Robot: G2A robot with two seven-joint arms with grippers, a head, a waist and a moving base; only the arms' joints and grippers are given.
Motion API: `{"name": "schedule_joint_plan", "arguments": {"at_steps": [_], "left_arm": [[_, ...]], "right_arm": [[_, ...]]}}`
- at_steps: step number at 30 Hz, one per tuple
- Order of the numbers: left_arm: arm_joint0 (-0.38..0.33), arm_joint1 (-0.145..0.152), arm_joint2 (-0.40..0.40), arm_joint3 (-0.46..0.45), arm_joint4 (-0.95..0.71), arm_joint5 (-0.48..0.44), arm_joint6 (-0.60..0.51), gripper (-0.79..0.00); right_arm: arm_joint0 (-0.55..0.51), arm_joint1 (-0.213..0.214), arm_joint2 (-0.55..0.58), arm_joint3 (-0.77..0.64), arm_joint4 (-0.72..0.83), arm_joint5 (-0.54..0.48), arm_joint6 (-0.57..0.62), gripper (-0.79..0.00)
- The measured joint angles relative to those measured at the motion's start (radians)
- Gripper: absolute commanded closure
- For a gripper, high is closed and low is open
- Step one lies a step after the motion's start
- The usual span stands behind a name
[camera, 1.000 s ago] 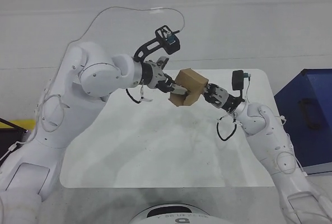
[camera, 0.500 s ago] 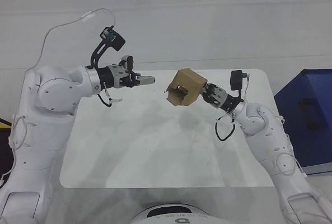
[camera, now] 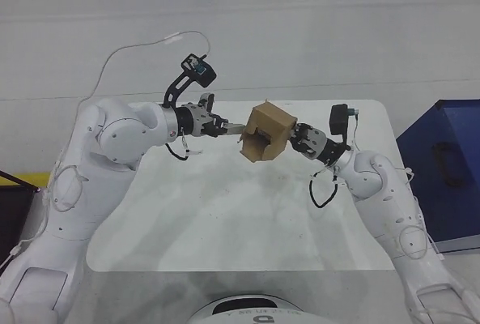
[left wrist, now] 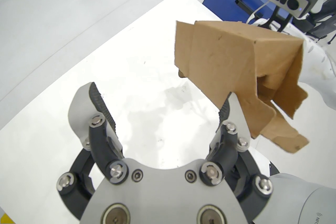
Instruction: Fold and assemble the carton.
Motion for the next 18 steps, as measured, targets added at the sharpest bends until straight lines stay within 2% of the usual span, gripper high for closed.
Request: {"name": "schedule_joint_plan", "arguments": {"at_steps": [9,18], "left_arm": [[0.005,-0.002,0.019,-0.013,-0.02,-0.006,0.008,-0.785],[0.118,0.021,-0.074,-0.077,-0.031,-0.014,0.046,-0.785]], "right_arm": [[-0.012,0.002,0.009,0.004,-0.004,0.0,-0.009,0.0],[-0.01,0.0,0.01,0.018,-0.012,0.008,-0.02,0.0]]}}
